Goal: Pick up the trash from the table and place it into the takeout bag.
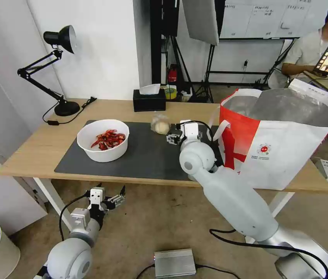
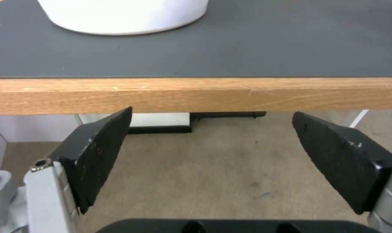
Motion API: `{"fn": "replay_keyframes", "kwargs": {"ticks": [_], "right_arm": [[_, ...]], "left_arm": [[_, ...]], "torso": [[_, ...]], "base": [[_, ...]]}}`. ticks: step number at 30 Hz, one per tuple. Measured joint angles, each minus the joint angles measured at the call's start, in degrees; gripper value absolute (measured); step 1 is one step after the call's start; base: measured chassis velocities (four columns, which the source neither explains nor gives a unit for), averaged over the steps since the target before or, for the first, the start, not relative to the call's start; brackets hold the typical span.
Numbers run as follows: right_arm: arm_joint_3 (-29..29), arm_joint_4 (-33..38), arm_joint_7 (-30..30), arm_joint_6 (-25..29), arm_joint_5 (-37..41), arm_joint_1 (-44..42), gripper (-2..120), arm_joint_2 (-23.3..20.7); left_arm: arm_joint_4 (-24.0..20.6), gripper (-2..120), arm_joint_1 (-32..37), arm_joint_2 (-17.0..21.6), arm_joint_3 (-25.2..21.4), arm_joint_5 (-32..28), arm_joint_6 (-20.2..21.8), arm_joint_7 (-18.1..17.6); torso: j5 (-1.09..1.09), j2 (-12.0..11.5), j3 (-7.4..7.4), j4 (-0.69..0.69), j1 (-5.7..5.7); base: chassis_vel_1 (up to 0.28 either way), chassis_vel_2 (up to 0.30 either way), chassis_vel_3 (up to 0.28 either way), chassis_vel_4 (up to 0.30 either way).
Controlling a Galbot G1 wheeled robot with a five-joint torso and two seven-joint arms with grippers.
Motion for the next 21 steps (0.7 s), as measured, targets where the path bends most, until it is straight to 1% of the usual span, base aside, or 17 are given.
{"fn": "replay_keyframes", "kwargs": {"ticks": [10, 16, 21], "right_arm": [[3.46, -5.46, 1.43, 0.2, 0.35, 1.55, 100, 2.74], [4.44, -7.55, 1.73, 0.41, -0.17, 1.99, 100, 4.22], [6.42, -9.07, 1.78, 0.59, -0.86, 2.35, 100, 5.12]], "left_arm": [[0.13, 100, -0.11, 0.12, 0.45, 0.02, -0.07, 0.02], [0.28, 100, -0.21, -0.04, 0.73, 0.03, -0.09, 0.05], [0.28, 100, -0.23, 0.12, 0.82, 0.05, -0.11, 0.07]], "torso": [[0.0, 0.0, 0.0, -0.01, -0.01], [0.0, 0.0, 0.0, 0.0, 0.0], [0.0, 0.0, 0.0, 0.0, 0.0]], "base": [[0.0, 0.0, 0.0, 0.0], [0.0, 0.0, 0.0, 0.0], [0.0, 0.0, 0.0, 0.0]]}}
